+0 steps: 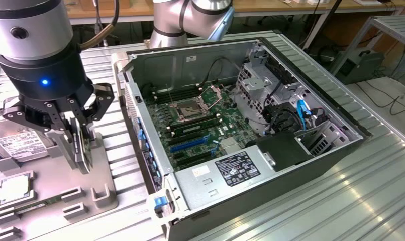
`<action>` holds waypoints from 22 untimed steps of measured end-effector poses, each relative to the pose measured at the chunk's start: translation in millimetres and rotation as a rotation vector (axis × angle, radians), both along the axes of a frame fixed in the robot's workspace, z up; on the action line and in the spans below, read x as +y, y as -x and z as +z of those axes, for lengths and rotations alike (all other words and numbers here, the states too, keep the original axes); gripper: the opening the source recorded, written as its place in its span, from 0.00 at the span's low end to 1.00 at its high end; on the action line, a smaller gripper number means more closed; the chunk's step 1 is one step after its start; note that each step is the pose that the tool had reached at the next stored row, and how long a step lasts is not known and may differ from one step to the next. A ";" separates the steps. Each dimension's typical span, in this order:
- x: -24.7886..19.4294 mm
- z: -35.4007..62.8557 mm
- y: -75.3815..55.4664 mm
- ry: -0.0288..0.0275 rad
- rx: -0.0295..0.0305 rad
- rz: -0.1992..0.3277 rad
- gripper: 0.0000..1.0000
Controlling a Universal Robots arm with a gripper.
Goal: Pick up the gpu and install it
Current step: 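Pick up the gpu and move the gpu toward the slot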
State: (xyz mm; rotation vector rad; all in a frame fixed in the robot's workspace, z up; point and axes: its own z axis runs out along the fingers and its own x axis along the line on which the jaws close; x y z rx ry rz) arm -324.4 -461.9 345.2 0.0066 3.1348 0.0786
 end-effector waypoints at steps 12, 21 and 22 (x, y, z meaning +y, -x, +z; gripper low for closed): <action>0.0 7.4 0.0 0.0000 0.0000 0.000 0.27; 0.0 15.0 0.0 0.0001 0.0001 0.000 0.27; 0.0 15.8 0.0 0.0001 0.0001 0.000 0.27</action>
